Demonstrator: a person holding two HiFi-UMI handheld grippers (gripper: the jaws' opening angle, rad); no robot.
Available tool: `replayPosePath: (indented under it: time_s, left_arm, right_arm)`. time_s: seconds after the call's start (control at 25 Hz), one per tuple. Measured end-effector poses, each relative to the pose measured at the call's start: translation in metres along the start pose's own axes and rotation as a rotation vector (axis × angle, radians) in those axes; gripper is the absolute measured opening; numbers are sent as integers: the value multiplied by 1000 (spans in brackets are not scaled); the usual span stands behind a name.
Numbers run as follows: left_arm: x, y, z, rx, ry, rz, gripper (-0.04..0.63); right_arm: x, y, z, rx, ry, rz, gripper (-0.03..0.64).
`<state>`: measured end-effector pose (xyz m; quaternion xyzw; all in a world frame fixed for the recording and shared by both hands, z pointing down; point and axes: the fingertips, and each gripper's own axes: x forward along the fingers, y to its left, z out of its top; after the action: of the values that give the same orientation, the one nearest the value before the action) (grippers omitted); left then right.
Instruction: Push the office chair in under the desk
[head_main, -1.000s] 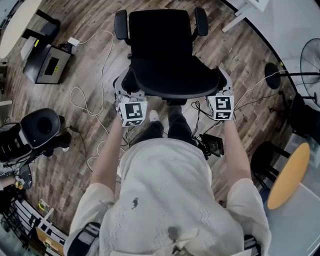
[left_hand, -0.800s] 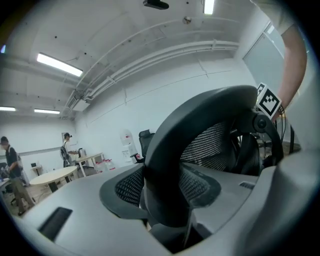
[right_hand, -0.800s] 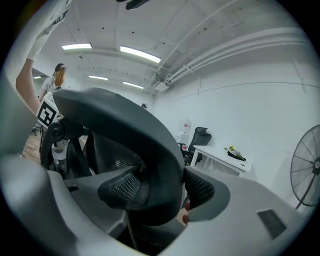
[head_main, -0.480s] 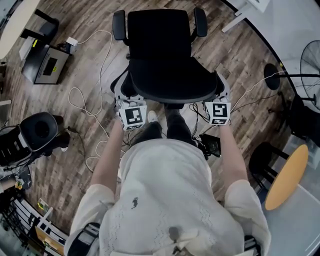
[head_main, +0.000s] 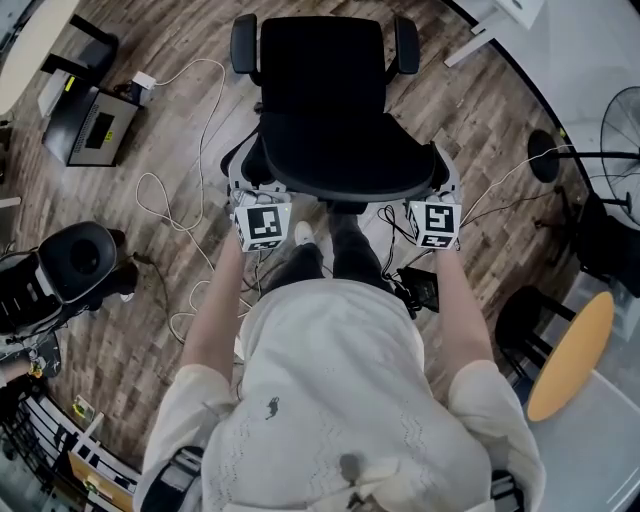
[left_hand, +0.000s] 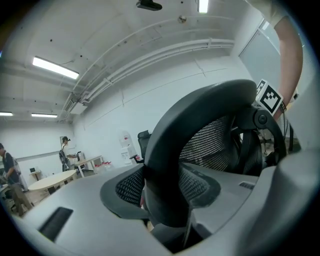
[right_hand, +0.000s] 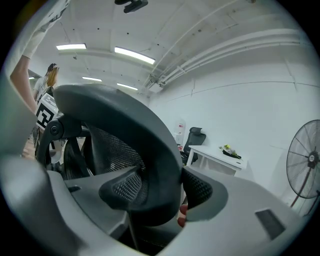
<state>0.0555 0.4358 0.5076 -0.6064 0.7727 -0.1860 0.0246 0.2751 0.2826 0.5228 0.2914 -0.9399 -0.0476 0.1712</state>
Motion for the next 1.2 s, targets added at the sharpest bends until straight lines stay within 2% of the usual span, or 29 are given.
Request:
replayPosePath:
  time_s: [0.2, 0.44, 1.2]
  left_arm:
    - [11, 11, -1, 8, -12, -8, 222]
    - [34, 7, 5, 11, -21, -21, 222]
    - [68, 11, 7, 23, -32, -45, 221]
  right_arm:
    - [10, 1, 4, 1, 1, -18, 267]
    - [21, -16, 3, 15, 7, -23, 265]
    - [41, -31, 3, 35, 20, -41, 261]
